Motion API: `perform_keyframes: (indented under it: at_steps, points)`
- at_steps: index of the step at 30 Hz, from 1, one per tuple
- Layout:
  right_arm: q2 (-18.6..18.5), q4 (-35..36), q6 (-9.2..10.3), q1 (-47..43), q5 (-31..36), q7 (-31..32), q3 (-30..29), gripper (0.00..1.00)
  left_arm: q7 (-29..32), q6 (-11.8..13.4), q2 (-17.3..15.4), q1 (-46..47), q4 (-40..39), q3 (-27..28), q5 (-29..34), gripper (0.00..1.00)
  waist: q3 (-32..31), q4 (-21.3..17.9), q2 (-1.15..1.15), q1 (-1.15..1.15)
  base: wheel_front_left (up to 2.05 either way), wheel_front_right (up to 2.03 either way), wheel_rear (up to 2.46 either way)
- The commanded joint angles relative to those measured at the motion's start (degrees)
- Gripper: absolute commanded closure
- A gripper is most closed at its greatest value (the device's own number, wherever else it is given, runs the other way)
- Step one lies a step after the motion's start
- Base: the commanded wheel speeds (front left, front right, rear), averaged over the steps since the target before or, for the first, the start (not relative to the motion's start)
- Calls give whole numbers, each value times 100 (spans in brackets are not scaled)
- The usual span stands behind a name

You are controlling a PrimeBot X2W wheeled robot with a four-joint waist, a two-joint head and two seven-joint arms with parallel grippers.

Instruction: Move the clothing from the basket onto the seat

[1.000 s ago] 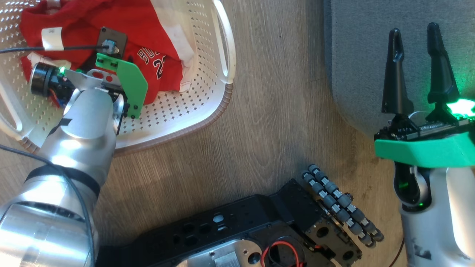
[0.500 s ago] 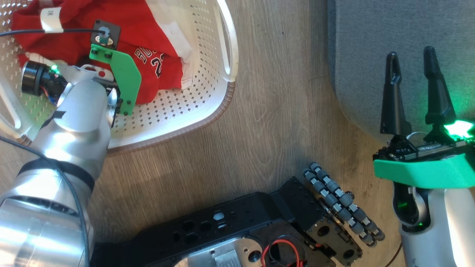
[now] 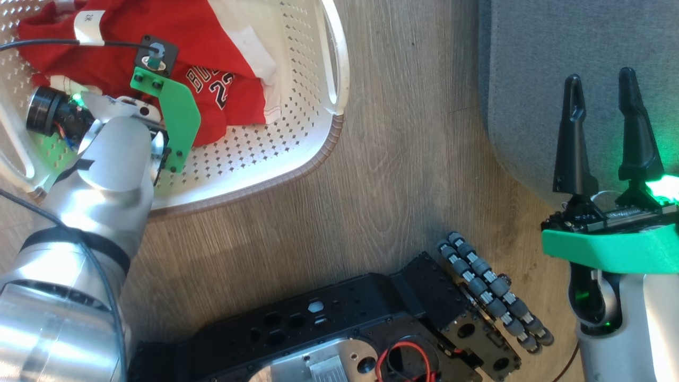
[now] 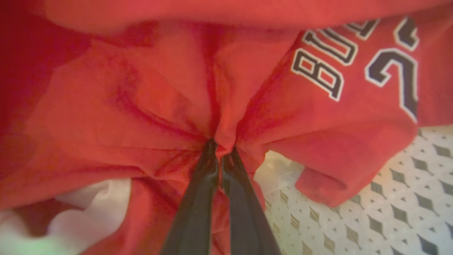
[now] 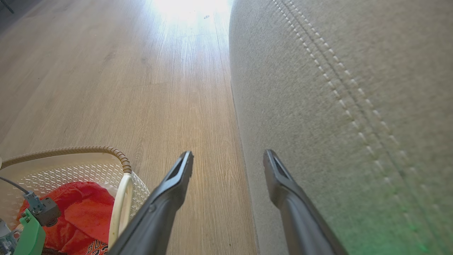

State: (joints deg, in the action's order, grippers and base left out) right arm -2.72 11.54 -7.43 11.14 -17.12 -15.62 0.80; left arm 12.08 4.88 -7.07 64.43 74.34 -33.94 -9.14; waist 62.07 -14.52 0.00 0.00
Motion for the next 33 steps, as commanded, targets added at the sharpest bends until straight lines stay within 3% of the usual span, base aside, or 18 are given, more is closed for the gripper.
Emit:
perform_keyframes:
  at_steps: [1, 16, 23, 28, 33]
  points:
    - [-16, -85, -6, -267, -18, 62, 150, 0, -40, 12, -122, -112, -39, 33, -70, 100, -8, 7, 0, 0, 0, 0, 0]
    - [-16, -259, -6, 501, -132, 62, 393, 0, -506, -68, -148, -32, -39, 6, -225, 100, -362, -141, 0, 0, 0, 0, 0]
    - [-16, -501, -6, 867, -244, 62, 686, 0, -1312, -71, -154, -195, -40, 163, -462, 100, -799, -334, 0, 0, 0, 0, 0]
    - [-16, -830, -6, 898, -210, 62, 753, 0, -2235, -125, -48, -642, -40, 321, -715, 100, -1591, -330, 0, 0, 0, 0, 0]
    - [-16, -1104, -6, 775, -36, 62, 780, 0, -2663, -145, 86, -1040, -162, 551, -998, 100, -2371, -194, 0, 0, 0, 0, 0]
